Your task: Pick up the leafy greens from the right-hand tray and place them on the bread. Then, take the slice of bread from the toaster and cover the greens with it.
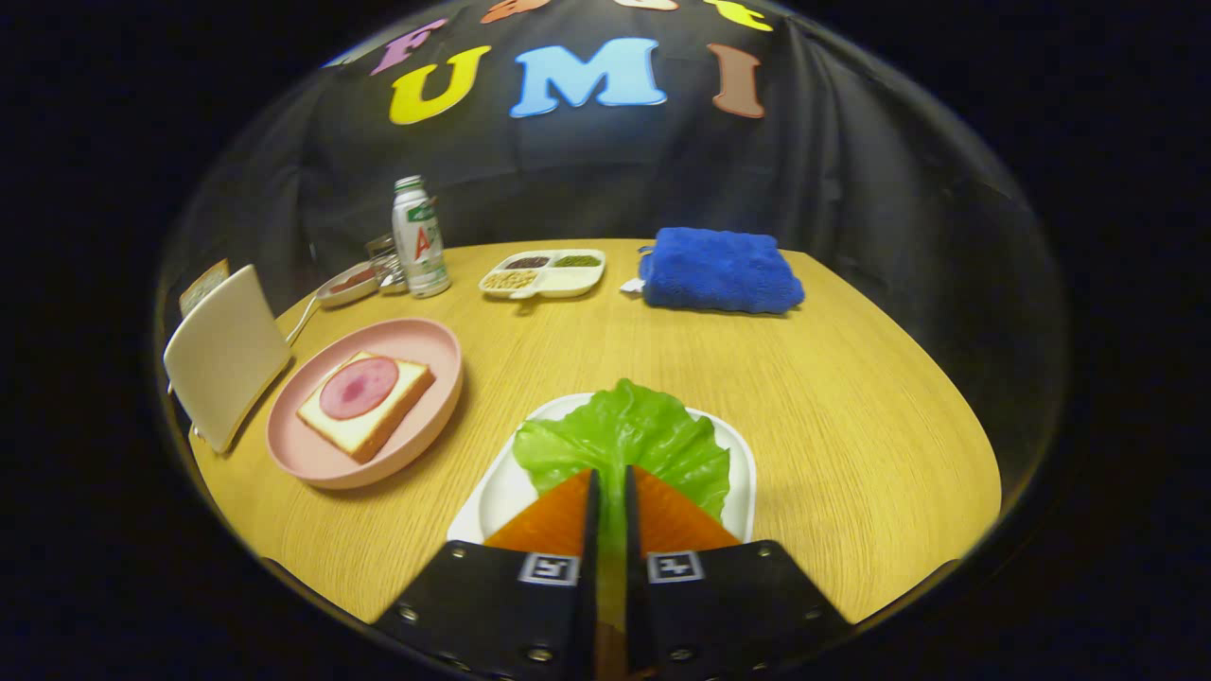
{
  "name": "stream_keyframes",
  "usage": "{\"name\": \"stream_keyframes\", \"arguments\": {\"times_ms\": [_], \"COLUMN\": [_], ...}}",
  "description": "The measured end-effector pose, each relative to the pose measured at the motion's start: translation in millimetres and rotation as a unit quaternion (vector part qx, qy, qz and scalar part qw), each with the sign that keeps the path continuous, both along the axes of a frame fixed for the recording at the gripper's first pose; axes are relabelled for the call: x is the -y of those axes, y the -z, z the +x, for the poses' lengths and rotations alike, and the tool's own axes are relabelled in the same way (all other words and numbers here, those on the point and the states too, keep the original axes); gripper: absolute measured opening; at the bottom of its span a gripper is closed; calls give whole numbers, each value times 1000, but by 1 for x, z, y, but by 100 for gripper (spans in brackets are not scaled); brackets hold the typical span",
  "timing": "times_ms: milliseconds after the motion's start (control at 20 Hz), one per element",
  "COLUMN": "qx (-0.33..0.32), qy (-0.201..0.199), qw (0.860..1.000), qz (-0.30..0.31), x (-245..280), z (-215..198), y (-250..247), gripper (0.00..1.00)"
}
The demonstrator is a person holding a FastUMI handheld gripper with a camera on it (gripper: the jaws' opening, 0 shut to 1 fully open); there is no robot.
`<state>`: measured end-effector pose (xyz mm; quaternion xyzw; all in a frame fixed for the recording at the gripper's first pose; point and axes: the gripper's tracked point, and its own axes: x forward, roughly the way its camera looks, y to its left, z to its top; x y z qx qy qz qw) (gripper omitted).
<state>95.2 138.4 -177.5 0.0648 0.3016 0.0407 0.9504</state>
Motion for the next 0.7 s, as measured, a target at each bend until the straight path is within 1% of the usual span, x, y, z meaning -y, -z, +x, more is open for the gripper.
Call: {"name": "stream_keyframes", "arguments": {"times_ms": [50, 250, 300, 350, 550, 700], "qx": [-5, -10, -8, -5, -1, 8], "qy": [-3, 7, 17, 19, 19, 18], "qw": [1000, 1000, 999, 999, 999, 999], "qz": [2, 23, 34, 38, 35, 45], "x": [-2, -3, -3, -3, -4, -7], "z": [0, 1, 3, 3, 2, 3], "y": [0, -4, -6, -4, -8, -17], "gripper": [12, 12, 6, 1, 1, 1]}}
